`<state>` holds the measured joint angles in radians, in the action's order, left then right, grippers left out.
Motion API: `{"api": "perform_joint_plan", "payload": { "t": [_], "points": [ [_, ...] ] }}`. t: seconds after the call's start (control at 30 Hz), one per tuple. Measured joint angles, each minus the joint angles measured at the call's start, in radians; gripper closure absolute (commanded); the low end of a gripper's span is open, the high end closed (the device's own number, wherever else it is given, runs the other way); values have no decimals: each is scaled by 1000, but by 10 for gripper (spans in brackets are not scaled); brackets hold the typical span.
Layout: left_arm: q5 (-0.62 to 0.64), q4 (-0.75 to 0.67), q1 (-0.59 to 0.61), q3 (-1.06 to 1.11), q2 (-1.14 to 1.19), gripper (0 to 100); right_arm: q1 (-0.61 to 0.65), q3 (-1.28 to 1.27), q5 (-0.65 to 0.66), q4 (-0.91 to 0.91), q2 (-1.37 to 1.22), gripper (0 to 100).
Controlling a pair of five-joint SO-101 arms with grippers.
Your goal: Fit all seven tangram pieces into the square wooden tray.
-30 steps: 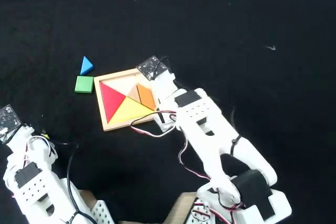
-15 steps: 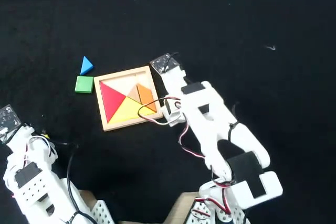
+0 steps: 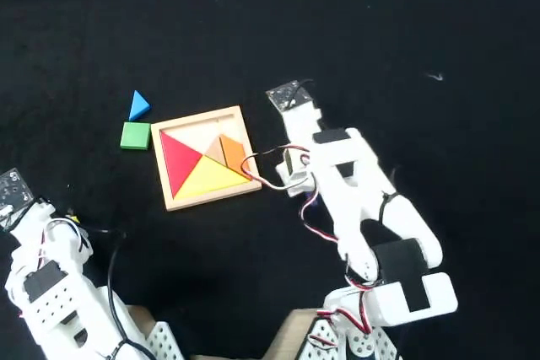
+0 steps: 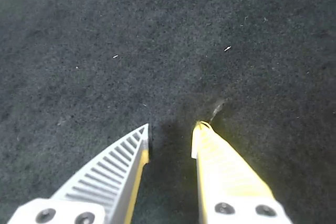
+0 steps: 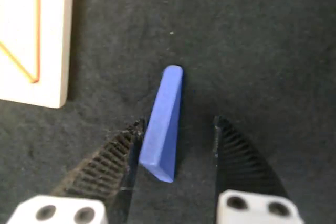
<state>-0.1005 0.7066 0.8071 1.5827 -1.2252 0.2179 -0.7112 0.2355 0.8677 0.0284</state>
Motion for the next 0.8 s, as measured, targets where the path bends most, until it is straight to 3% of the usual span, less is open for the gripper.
{"api": "perform_joint_plan", "payload": {
  "t": [0.3, 0.5, 0.8],
  "points": [
    [0, 0, 0, 0, 0, 855, -5, 0, 0, -2, 0, 819],
    [0, 0, 0, 0, 0, 855, -5, 11, 3, 57, 0, 989],
    [0, 0, 0, 0, 0, 855, -5, 11, 3, 74, 3, 989]
  ]
}}
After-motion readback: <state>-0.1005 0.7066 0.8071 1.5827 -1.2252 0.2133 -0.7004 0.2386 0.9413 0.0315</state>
